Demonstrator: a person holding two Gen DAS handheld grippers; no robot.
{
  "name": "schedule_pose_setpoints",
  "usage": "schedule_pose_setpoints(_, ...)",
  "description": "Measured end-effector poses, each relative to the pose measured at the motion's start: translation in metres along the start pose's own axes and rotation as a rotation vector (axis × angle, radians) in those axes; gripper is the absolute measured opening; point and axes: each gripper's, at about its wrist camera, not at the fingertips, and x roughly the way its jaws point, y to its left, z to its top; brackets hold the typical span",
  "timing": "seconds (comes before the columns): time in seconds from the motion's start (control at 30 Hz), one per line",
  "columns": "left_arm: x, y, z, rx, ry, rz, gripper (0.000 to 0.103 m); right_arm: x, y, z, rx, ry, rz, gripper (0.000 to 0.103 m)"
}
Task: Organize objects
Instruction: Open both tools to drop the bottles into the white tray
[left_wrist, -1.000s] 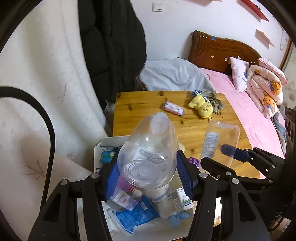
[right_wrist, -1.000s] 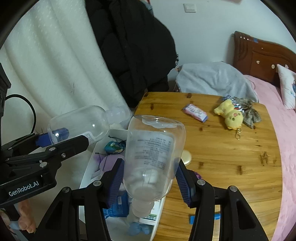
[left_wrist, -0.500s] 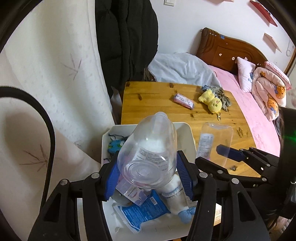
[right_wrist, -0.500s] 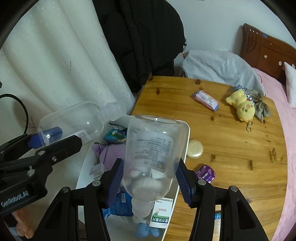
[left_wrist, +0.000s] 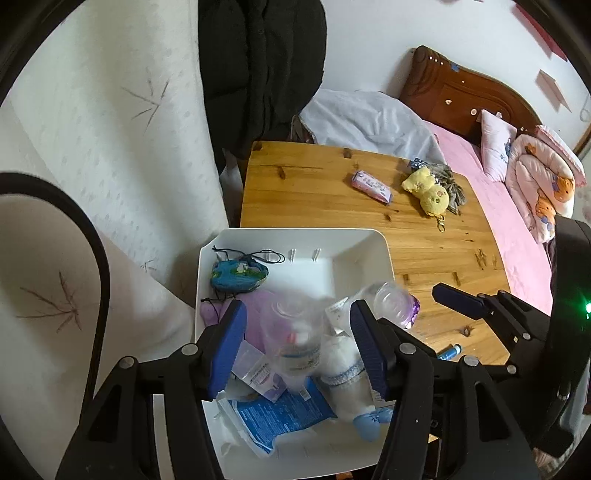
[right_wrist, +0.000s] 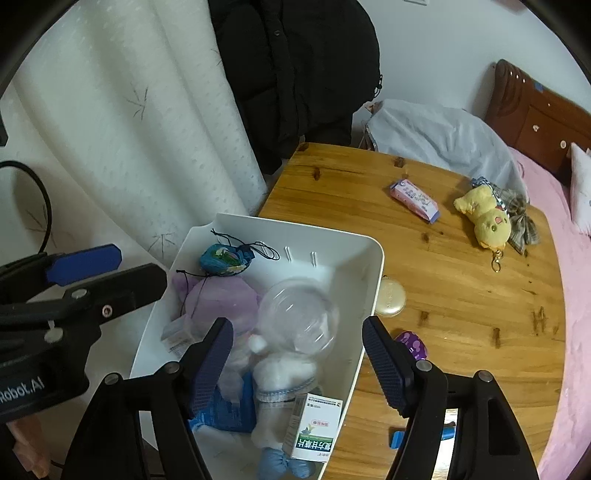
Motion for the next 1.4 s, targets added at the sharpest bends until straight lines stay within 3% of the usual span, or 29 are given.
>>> schedule_pose_setpoints(0.17, -0.005, 0.001, -0.001, -0.005, -0.015, 0.015, 0.077, 0.000, 0.001, -0.001, -0.005, 0.006, -0.001, 0.074)
schedule_pose_setpoints(1.4, -0.018, -0.032, 0.002, 0.030, -0.020, 0.007, 0.078, -0.041, -0.016, -0.019, 0.020, -0.085, 0.005, 0.074)
